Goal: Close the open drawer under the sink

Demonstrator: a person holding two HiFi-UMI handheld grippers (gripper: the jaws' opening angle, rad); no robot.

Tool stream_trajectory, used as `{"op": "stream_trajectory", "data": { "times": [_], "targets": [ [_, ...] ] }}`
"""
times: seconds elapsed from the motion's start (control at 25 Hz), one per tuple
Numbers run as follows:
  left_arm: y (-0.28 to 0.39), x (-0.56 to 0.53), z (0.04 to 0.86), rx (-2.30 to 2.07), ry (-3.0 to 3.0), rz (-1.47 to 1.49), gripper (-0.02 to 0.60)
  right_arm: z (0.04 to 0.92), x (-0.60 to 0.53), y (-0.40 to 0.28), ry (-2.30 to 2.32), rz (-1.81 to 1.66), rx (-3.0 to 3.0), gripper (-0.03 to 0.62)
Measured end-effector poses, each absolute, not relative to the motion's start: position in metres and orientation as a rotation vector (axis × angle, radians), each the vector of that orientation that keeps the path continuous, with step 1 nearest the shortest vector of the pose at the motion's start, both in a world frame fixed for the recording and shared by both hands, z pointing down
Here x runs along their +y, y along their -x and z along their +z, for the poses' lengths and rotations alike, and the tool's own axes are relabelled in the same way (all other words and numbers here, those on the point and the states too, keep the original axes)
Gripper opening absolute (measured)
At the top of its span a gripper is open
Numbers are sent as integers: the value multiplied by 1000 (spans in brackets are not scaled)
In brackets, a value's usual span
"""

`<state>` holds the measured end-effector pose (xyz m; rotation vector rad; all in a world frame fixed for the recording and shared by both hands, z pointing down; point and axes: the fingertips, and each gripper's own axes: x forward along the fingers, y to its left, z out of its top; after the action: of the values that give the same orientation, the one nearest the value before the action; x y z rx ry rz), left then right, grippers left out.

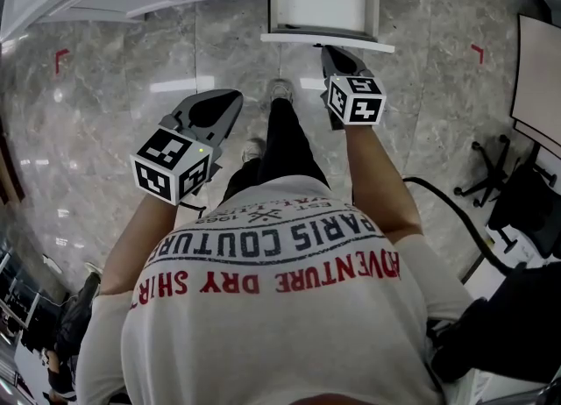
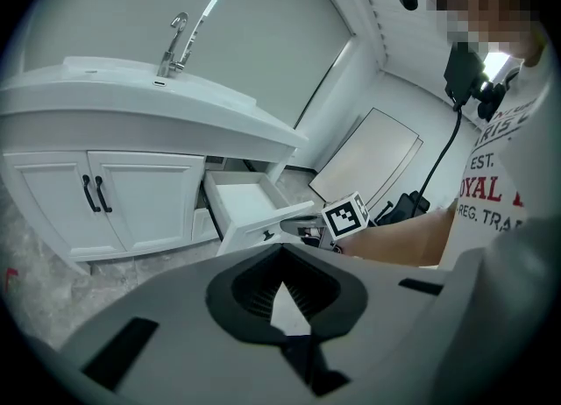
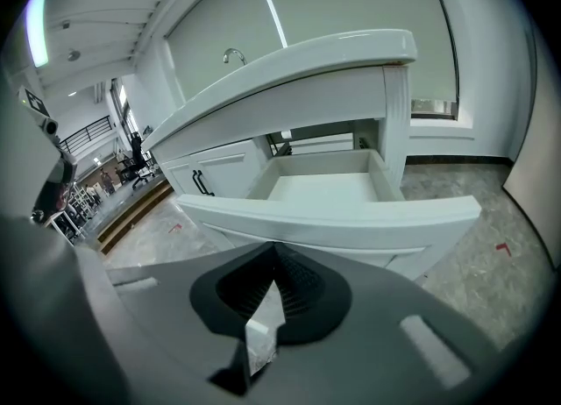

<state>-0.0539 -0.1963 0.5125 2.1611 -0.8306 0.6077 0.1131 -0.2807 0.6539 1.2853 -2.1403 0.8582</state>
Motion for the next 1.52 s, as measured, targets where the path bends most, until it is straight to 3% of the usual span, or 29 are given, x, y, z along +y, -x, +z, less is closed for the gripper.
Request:
{"op": "stream_trajectory", "data": {
  "times": [1.52],
  "targets": [
    [57,-256,519,-891,-2114,557,2,653,-363,-111,-1283,882,-2152,2]
  ]
}}
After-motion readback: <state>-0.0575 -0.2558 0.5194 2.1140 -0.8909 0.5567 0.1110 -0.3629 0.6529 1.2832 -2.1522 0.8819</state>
